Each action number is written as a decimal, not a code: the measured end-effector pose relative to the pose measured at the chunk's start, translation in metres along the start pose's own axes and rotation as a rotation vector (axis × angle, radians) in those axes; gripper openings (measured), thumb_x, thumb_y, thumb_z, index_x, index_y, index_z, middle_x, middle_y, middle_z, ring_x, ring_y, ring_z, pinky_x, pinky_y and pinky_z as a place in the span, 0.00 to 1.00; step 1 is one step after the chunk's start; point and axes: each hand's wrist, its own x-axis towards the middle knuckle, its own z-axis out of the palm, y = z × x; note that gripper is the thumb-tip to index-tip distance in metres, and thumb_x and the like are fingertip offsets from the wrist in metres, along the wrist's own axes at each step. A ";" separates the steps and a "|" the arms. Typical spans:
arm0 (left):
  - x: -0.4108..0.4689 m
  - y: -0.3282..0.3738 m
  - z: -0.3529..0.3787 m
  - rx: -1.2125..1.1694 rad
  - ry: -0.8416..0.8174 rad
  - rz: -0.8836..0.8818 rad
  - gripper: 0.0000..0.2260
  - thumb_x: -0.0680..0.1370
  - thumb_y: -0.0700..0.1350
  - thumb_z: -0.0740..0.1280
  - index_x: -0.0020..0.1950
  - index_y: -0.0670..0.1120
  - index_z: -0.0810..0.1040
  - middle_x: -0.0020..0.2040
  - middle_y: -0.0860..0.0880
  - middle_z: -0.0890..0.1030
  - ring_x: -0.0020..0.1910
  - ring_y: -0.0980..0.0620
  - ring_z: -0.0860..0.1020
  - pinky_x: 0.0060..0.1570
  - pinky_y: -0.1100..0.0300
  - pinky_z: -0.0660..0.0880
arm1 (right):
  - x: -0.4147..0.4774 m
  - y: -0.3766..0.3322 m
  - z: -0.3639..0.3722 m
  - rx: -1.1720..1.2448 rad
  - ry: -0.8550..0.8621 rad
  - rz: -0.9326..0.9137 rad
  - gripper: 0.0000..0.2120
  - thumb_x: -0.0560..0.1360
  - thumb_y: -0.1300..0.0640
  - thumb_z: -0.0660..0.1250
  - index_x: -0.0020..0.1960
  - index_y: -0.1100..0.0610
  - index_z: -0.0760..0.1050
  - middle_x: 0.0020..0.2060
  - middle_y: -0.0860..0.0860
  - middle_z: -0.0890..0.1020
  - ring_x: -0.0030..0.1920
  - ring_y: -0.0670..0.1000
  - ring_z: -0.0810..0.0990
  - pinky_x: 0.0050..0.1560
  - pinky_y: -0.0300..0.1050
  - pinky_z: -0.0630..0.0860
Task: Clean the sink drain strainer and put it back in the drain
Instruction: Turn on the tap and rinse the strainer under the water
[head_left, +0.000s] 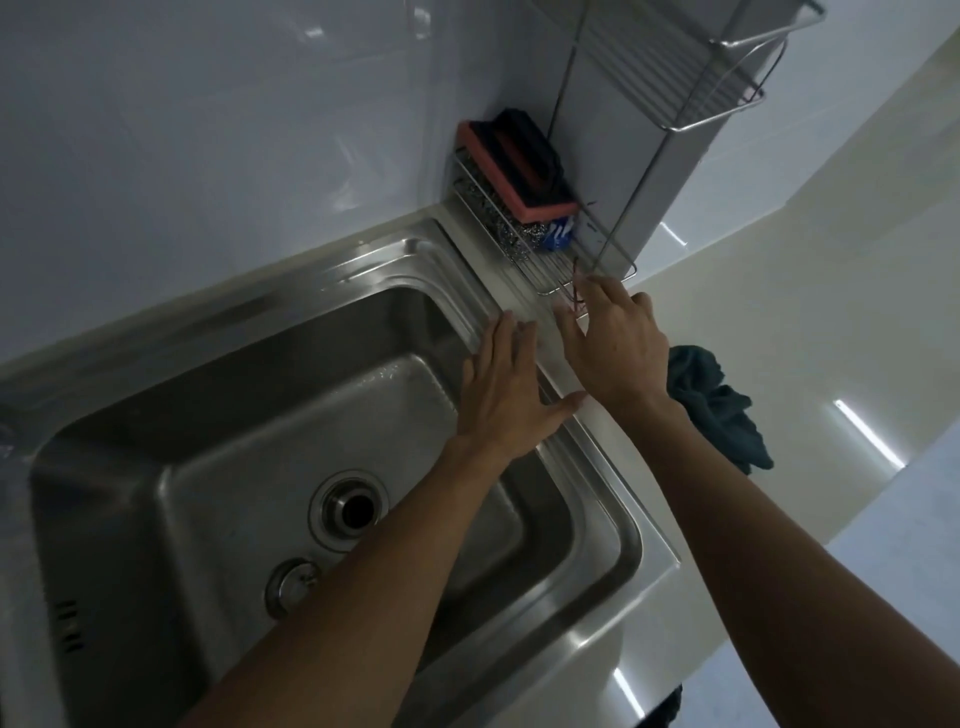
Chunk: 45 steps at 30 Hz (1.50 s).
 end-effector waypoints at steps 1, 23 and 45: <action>-0.001 0.001 -0.002 -0.009 -0.009 -0.001 0.50 0.74 0.75 0.61 0.84 0.47 0.48 0.85 0.45 0.44 0.84 0.45 0.42 0.79 0.40 0.52 | -0.001 0.000 -0.001 -0.005 -0.010 -0.004 0.28 0.84 0.36 0.55 0.75 0.52 0.71 0.72 0.49 0.75 0.65 0.59 0.75 0.47 0.52 0.78; -0.246 -0.114 -0.115 0.080 0.242 -0.510 0.45 0.75 0.70 0.67 0.82 0.48 0.55 0.83 0.45 0.56 0.82 0.44 0.54 0.79 0.45 0.52 | -0.173 -0.135 -0.018 0.182 -0.303 -0.579 0.26 0.79 0.40 0.67 0.71 0.53 0.73 0.66 0.52 0.77 0.64 0.57 0.75 0.49 0.54 0.82; -0.262 -0.323 -0.238 0.214 0.583 -0.650 0.35 0.84 0.49 0.63 0.83 0.36 0.48 0.82 0.37 0.58 0.81 0.39 0.60 0.77 0.41 0.60 | -0.192 -0.159 0.145 -0.172 -0.842 -0.299 0.31 0.77 0.44 0.64 0.77 0.50 0.62 0.57 0.56 0.75 0.56 0.63 0.81 0.54 0.52 0.77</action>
